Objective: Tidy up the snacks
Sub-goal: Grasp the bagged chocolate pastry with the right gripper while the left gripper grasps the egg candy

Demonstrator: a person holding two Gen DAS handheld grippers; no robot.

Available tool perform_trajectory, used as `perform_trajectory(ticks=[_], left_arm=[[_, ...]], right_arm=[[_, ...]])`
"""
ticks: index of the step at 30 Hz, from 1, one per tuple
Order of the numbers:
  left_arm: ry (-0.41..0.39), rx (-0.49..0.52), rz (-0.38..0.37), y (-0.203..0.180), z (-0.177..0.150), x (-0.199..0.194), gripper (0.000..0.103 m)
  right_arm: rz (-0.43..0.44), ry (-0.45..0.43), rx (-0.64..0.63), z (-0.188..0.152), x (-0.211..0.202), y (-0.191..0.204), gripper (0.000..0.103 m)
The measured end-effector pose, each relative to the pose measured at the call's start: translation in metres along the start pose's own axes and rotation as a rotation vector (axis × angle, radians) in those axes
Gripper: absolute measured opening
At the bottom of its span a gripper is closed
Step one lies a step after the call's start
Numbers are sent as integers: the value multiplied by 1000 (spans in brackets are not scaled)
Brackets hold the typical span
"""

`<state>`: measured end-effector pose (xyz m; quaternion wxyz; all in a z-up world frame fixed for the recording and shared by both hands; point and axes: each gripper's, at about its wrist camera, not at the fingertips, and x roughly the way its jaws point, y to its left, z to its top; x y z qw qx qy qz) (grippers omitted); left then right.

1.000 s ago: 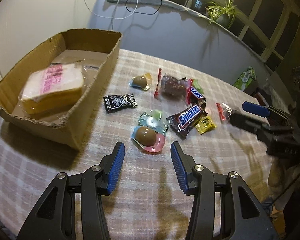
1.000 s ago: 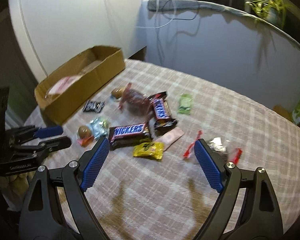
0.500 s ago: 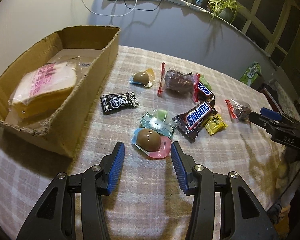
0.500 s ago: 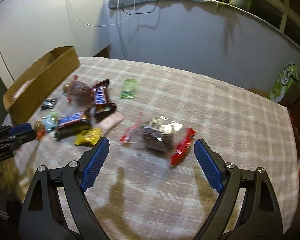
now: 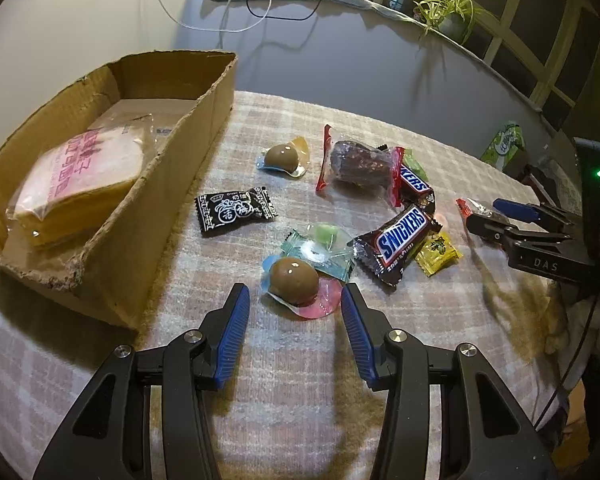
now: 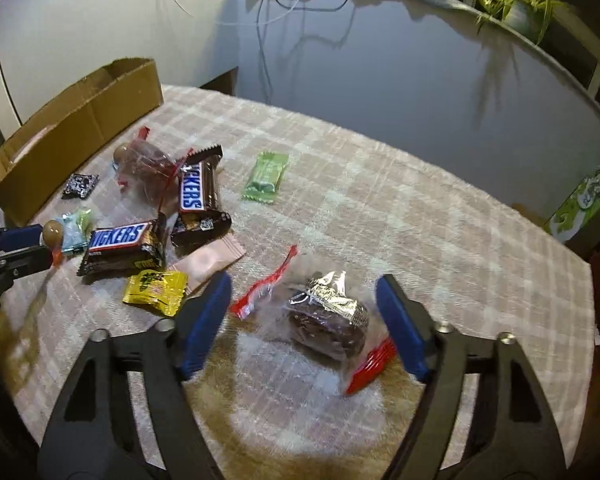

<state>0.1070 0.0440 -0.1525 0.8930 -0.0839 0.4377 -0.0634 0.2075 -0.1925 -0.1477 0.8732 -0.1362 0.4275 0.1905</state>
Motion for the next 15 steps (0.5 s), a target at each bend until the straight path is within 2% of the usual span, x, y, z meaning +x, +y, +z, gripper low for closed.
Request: perform_trajectory(ticks=[3,5,8,10,15], left_arm=[[-2,2,2,0,1,2,43],[-1,8,5,0,2,4,32],[-1,6,9,1,2,6,30],[-6,4,18,2,2,6,24],[-6,-1,13,3,2,5,24]], right_arm=[[20,-1,15,-1,0,-3,71],[26,1,15,-2,-2,-3,65],[24,5,1,-3,-5,-2,58],[25,8,-14,-3,-6,0,54],[42,9,-22,-6,-11,-2,49]])
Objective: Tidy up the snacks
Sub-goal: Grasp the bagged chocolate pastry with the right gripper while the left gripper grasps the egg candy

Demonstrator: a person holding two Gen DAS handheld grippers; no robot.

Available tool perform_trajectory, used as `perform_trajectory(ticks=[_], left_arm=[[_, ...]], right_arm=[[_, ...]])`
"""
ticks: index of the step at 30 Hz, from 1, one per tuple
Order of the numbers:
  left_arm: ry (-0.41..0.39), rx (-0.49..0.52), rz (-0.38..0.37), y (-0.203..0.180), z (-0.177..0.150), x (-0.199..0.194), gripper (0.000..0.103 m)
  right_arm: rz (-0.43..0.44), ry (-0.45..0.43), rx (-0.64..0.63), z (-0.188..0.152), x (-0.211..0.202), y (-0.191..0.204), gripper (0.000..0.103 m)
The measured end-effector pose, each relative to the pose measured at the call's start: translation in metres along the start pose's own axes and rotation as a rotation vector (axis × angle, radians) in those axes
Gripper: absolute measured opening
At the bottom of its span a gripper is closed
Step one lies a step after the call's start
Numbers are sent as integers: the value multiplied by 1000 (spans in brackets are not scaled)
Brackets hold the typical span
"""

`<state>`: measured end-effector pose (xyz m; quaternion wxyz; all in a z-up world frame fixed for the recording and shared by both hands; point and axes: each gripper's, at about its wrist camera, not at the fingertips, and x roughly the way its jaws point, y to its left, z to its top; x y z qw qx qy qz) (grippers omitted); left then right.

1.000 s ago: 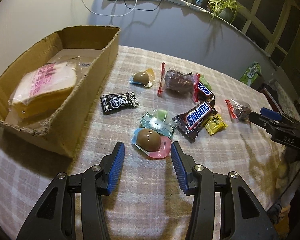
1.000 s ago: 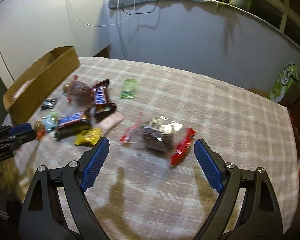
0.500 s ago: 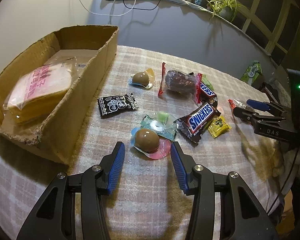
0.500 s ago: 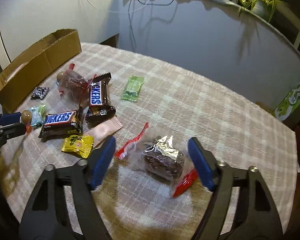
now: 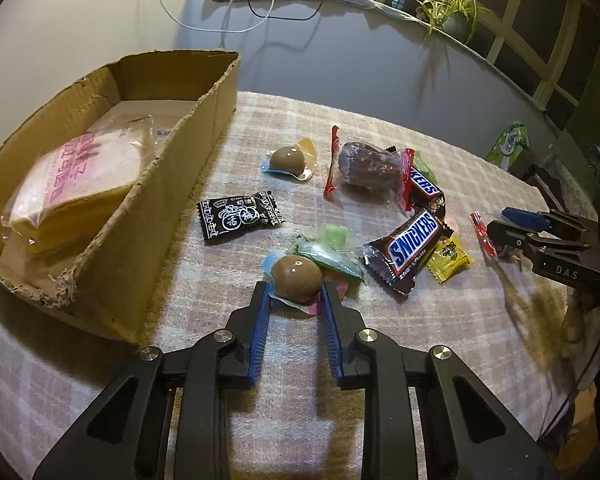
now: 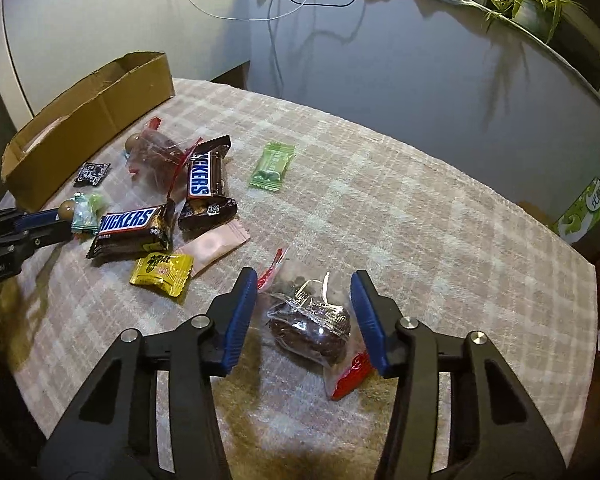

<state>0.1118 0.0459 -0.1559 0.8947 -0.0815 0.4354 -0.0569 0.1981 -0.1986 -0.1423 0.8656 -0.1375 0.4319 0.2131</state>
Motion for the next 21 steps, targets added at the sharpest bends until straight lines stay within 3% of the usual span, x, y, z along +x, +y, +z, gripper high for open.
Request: perform_trajectory(ticks=[4,5,7,8,10,11,12,21], left_arm=[[0,-6,-6,2,0,-1,23],[0,-7,-7,2,0,-1,23],[1,-5,-7,2,0,-1,23],[1,-5,-7,2,0,-1,23],[2,-4,-7,2,-1,-2,23],[1,-4,-7,2,-1,-2,22],[1,-4,-8,2,-1,-2,22],[2,0,-6,2,-1,-3,22]], right_arm=[[13,-19,20,-1,-6,-3,39],[17,-24,24,-2,-8,-4,28],[20,-22,17,-2,-10,-4,28],[16,-10,1,-2,-8,-3,30],[25,15,-16,-2,-5,-3,47],[36,37,-24,-3,-3,-3,63],[50,44,-32,-4,-1,-3,66],[158,97,-65,-11,-12,-19,70]])
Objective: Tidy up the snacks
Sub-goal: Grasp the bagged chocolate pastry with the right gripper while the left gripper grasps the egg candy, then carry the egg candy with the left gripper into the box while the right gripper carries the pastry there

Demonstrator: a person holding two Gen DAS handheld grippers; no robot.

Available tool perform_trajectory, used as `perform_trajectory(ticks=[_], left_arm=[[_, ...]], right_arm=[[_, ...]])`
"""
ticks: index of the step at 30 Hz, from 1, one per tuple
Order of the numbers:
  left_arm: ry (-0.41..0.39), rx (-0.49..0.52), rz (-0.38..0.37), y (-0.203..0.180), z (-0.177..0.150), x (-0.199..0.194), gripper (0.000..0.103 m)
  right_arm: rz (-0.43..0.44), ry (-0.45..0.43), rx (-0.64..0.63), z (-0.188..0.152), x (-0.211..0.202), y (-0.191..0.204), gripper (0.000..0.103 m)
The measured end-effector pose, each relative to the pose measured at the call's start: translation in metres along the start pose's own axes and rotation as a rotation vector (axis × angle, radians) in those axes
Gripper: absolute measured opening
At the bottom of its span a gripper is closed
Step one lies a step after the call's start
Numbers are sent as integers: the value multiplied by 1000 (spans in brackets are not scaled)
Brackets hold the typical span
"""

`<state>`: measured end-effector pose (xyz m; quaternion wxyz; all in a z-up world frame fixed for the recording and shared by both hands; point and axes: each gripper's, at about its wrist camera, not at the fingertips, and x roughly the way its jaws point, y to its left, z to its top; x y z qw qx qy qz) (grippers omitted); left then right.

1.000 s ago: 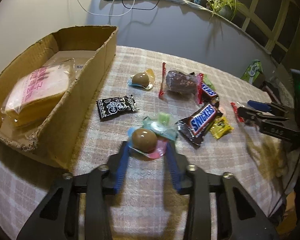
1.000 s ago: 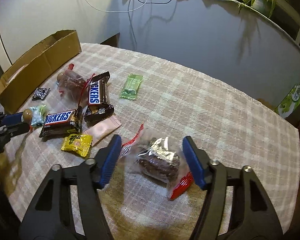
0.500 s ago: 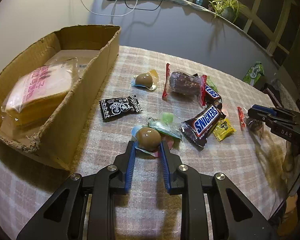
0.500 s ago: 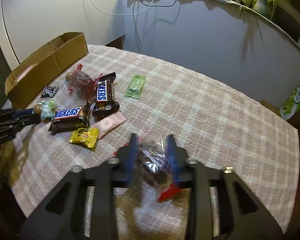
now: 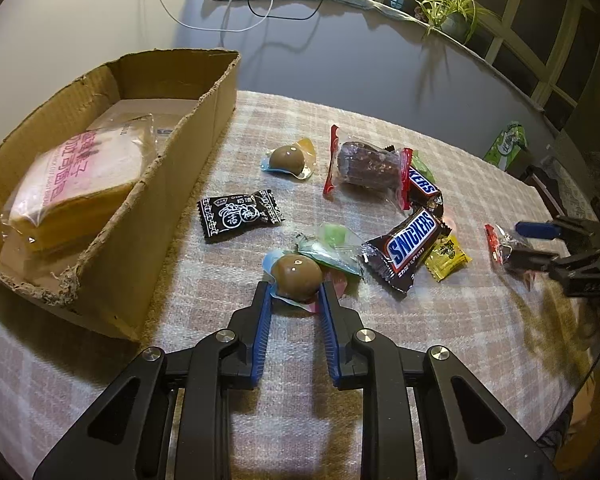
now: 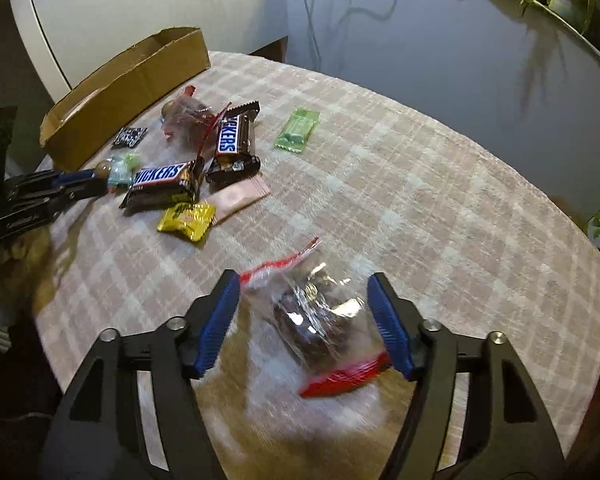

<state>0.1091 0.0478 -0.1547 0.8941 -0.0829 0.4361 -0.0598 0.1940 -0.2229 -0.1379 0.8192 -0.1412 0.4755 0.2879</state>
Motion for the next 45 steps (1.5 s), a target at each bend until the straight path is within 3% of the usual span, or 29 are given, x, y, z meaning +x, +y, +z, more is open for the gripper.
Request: perform_trajectory(ticks=[5,10,11,13,14,25,27,31,32,36,40,45], left_arm=[[1,0,1,0,0,0,22],[2,1,6,-2,0,0,22],[3,1,6,-2,0,0,22],[2,0,5,-2,0,-1,20],[1,-2,6,-1,-1,-1,20],[1,34,6,-4,-2,-3,18],[2,24,16,-3,0,-3,22],[-13,34,38,-5,4,-5,50],[-19,46,56,-7,5,-4,51],[2,46,44,-5,12,5,51],[16,54,39,-5,12,11,32],[4,38,36,-3,9,7,28]], right_arm=[[29,23,-94,-2,-15,-1,71],[-19,90,-178,-5,0,4,71],[-25,97,-184,-6,3,6,68],[-25,113,-179,-8,10,8,48],[-19,110,-172,-9,12,9,45],[-33,33,-84,-22,3,15,41],[-36,29,-72,-23,2,15,41],[-34,24,-67,-26,0,15,41],[-34,23,-67,-27,-1,15,41],[-33,16,-63,-29,-1,15,41],[-37,10,-53,-30,0,14,41],[-44,-2,-39,-30,0,13,41]])
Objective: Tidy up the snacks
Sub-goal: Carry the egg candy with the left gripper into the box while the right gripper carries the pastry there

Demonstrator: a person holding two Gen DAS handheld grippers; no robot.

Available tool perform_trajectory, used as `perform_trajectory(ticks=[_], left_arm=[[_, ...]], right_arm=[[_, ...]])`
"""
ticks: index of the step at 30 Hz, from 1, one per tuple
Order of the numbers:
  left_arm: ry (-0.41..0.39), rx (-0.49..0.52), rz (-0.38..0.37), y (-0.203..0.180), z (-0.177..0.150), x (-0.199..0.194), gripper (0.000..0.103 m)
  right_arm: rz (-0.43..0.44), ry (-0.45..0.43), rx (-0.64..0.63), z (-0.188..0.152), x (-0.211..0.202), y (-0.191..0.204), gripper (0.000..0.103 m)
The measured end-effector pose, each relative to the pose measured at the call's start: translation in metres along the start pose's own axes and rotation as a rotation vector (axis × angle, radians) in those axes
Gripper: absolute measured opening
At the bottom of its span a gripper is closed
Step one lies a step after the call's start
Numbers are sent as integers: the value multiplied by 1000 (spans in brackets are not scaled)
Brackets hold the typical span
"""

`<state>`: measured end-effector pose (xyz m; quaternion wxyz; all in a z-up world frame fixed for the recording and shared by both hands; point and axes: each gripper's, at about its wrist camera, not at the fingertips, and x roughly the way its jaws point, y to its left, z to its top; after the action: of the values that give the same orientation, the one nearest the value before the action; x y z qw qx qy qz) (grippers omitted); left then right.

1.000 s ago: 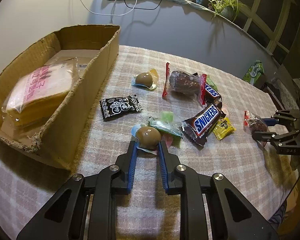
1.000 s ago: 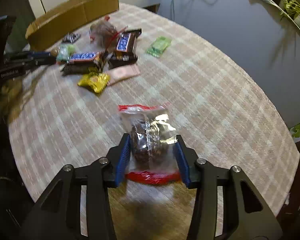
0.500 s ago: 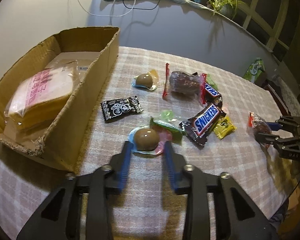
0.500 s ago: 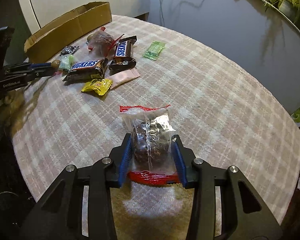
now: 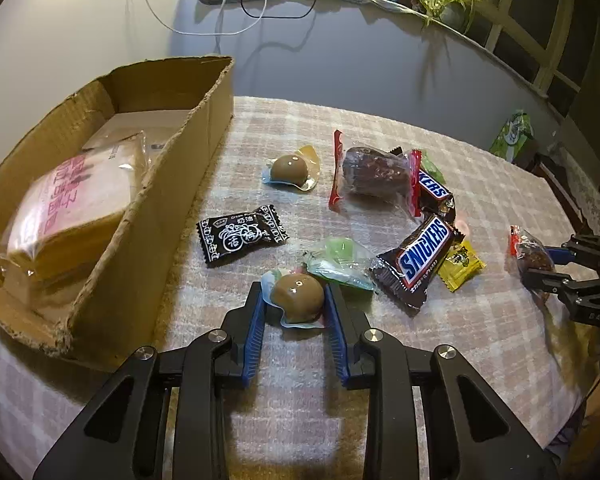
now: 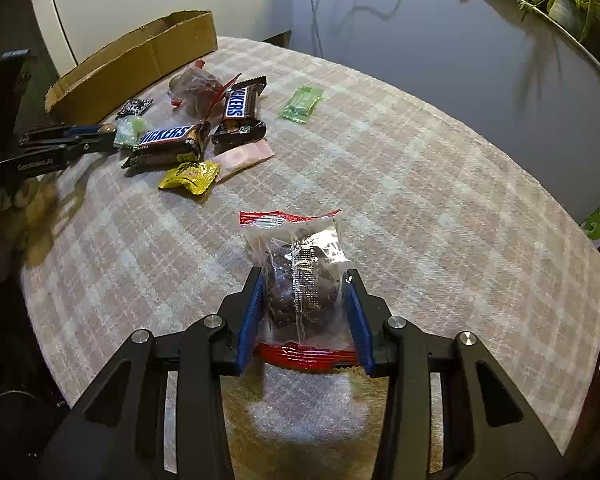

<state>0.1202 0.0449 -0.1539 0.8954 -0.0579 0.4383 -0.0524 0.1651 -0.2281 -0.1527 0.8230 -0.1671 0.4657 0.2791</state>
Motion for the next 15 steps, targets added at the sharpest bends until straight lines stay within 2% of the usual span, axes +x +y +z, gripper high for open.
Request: perform_trajectory(ticks=[9,15], left_arm=[[-26,-23,-10,4,-3,-15,27],[-78,-45,-30,11,-1,-41,27]], right_arm=[[-16,-51,33,1,-16,5,41],[-11,-105,39,17,-37,16,41]])
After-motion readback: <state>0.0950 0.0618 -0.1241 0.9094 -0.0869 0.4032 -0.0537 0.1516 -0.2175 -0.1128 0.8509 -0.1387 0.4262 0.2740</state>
